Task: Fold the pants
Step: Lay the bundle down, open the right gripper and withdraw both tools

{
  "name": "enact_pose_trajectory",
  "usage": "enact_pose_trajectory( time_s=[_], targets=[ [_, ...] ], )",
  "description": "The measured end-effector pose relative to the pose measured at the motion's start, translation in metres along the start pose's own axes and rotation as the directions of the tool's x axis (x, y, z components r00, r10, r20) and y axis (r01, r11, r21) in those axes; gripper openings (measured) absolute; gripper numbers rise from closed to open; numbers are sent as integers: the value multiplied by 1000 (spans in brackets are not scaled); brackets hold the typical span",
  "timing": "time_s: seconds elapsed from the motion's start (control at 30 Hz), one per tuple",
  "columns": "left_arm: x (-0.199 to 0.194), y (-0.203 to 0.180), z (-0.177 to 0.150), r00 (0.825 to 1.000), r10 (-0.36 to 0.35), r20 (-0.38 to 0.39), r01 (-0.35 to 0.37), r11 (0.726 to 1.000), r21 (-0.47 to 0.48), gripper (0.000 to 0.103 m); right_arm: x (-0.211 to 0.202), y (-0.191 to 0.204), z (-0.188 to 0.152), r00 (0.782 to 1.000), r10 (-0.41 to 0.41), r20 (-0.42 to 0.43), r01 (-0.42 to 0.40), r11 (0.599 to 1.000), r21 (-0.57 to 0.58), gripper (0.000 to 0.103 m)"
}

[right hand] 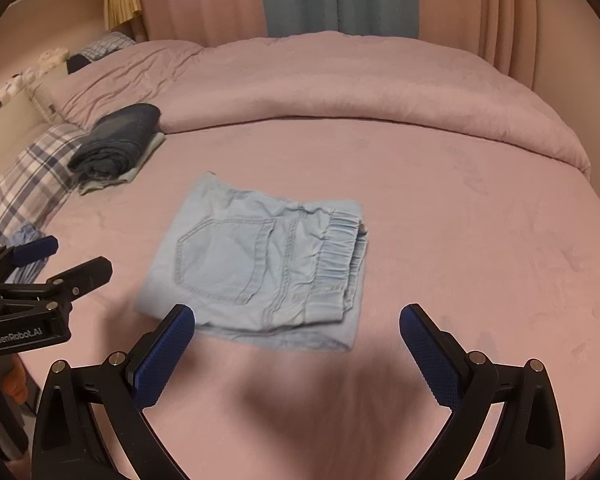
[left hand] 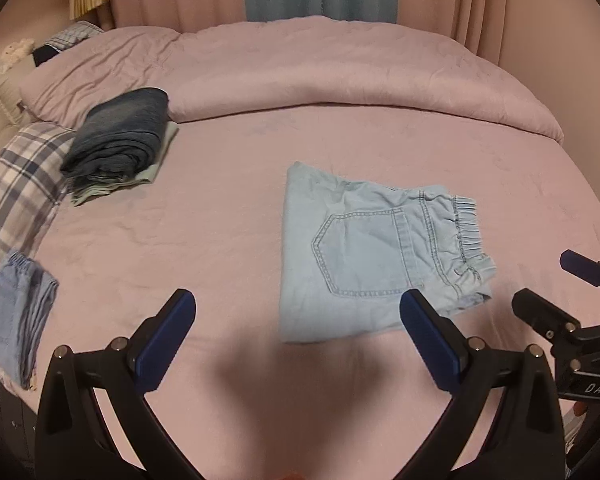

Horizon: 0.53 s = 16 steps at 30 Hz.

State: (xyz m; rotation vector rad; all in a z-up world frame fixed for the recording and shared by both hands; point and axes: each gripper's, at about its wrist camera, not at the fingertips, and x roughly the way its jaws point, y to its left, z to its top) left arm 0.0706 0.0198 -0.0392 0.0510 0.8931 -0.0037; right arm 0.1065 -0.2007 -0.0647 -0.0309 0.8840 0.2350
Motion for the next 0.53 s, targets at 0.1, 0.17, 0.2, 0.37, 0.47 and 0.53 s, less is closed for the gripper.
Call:
enact_pose_trajectory(
  time_s=[0.1, 0.17, 0.2, 0.37, 0.47, 0.53],
  targets=[
    [-11, 0, -3, 1000, 8, 9, -8, 1000, 0, 102, -8, 4, -2, 1000, -11, 5, 11, 1000, -5, 102],
    [-17, -1, -6, 1000, 2, 11, -2, 1000, -6, 102, -14, 5, -4, 1000, -8, 14, 8, 1000, -6, 102],
    [-20, -1, -7, 1000, -1, 16, 1, 1000, -6, 102, -17, 6, -5, 1000, -10, 16, 10, 1000, -6, 102],
    [-27, -3, -9, 1000, 0, 25, 0, 1000, -7, 102, -25, 10, -6, 999, -12, 31, 12, 1000, -13, 102],
    [-30, -4, -10, 1000, 1, 26, -1, 1000, -7, 102, -29, 12, -7, 999, -13, 39, 14, 1000, -16, 102],
    [-31, -5, -10, 1000, -3, 23, 3, 1000, -8, 102, -32, 13, -7, 999, -15, 45, 16, 1000, -15, 102]
  ],
)
